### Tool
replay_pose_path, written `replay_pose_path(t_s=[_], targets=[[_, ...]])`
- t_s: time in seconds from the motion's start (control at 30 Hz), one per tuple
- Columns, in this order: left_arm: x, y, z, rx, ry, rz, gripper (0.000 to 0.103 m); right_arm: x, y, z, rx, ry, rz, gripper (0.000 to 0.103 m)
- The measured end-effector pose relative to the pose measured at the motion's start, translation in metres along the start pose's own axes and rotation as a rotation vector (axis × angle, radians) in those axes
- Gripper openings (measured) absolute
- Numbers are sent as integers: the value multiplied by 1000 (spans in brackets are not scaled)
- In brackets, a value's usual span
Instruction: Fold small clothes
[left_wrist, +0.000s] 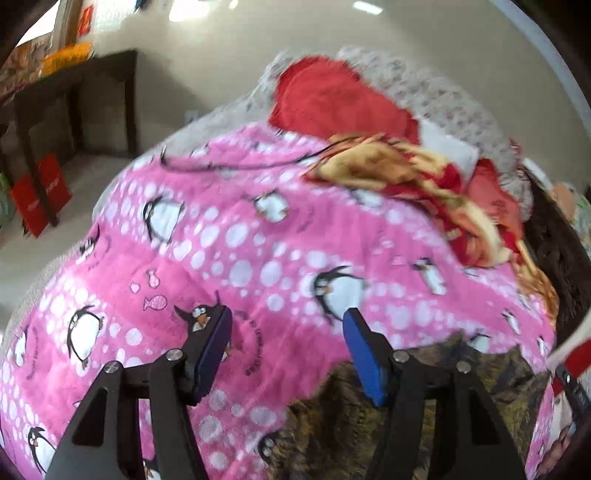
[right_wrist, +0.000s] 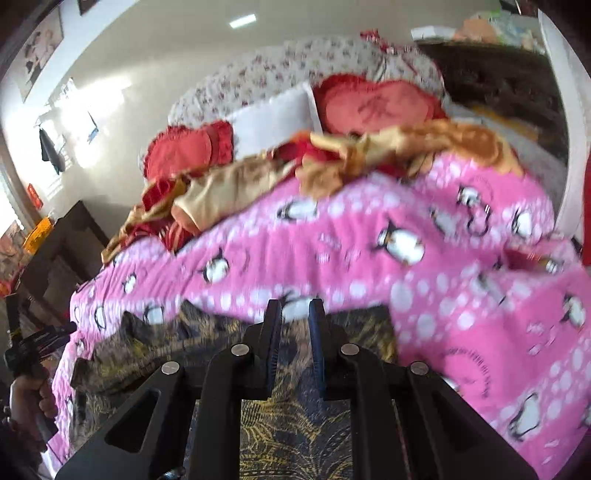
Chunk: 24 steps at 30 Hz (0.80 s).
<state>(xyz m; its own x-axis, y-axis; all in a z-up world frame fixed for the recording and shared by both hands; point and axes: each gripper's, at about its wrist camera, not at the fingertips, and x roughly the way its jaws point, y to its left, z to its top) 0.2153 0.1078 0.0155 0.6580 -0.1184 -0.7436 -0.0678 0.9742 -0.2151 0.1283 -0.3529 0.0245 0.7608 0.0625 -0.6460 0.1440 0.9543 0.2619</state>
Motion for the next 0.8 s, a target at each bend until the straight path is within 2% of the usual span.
replay_pose_path(t_s=[0.1,0.2,0.23,0.3,0.37,0.43,0.53,0.6,0.67,0.73,0.8], targets=[[-26,-26,-28,88,1,-100,67,-12,21,-12,-64,-9,10,20],[-37,-64,-83,241,100,-231,68,-11,52,-38,-119,61,62,20],[-39,-75,-101,278,124,-247,68,-6,61,-47,-144,92,58,20],[-29,-92,-121,317,162,-241,68,13,87,-64,-227,166,20,20],[-4,-105,-125,331,211,-169,68,38,109,-72,-291,226,9,20],[19,-106,-116,308,251,-116,68,55,117,-68,-290,246,-6,20],[30,-102,-87,255,215,-82,68,66,122,-49,-271,212,40,20],[33,-95,-58,248,137,-27,68,63,119,-33,-263,158,61,20],[30,-78,-29,205,75,-5,68,57,113,-24,-235,127,63,20],[21,-56,-7,139,30,-11,68,44,101,-20,-201,103,78,20],[8,-41,-2,86,-3,-42,69,34,89,-21,-199,77,56,20]])
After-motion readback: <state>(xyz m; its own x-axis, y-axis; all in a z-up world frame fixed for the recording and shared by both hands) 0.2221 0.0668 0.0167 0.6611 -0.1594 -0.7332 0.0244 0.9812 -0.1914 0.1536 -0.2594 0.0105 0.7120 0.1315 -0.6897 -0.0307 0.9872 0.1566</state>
